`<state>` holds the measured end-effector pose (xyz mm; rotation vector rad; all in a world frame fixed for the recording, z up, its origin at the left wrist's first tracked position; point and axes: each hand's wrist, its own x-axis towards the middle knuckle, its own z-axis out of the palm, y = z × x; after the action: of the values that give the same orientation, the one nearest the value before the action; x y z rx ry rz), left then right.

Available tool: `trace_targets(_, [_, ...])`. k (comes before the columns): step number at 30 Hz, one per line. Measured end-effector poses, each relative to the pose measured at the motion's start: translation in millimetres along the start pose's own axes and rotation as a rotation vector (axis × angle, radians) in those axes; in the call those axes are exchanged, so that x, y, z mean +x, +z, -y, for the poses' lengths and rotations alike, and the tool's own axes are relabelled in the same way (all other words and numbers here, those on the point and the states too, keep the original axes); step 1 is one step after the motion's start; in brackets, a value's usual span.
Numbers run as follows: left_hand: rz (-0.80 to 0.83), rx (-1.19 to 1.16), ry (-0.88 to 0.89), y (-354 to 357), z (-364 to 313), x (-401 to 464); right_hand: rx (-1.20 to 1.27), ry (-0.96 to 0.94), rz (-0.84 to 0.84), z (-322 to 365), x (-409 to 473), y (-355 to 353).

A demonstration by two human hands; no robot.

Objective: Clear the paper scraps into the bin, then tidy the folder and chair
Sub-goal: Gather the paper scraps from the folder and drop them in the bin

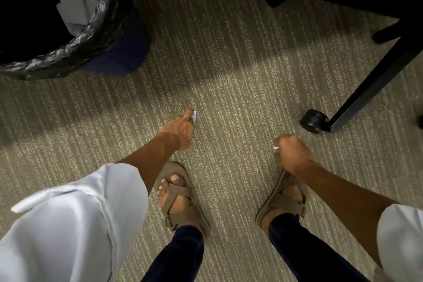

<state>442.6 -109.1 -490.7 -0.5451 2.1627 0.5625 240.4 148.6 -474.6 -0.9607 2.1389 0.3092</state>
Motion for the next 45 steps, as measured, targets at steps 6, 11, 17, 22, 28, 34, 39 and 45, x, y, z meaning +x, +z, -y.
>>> trace_targets(6, [-0.055, -0.4, -0.035, -12.0, -7.7, -24.2, 0.471, -0.07, 0.024, 48.9, -13.2, -38.0])
trace_targets(11, [-0.266, -1.194, -0.245, -56.2, -28.1, -77.4, 1.059, 0.041, 0.032, 120.8, -28.9, -96.0])
trace_targets(17, [-0.498, -1.661, -0.212, -133.0, -7.8, -150.2, 1.48, -0.021, -0.005, 195.7, -50.7, -194.3])
trace_targets(22, [-0.612, -1.957, -0.1, -195.6, 35.8, -202.9, 1.686, -0.089, 0.177, 253.1, -62.0, -271.8])
trace_targets(28, [-0.591, -1.956, -0.001, -230.4, 76.2, -237.0, 1.616, -0.174, 0.177, 324.1, -71.5, -319.3])
trace_targets(34, [-0.507, -2.154, -0.02, -238.5, 116.4, -254.0, 1.533, -0.141, 0.071, 369.7, -67.3, -333.5])
trace_targets(39, [-0.586, -2.118, -0.089, -252.0, 140.6, -251.8, 1.449, -0.124, 0.111, 393.5, -56.3, -341.8])
trace_targets(45, [-0.659, -2.019, -0.286, -272.6, 158.1, -233.7, 1.451, -0.078, 0.108, 413.2, -38.3, -352.5])
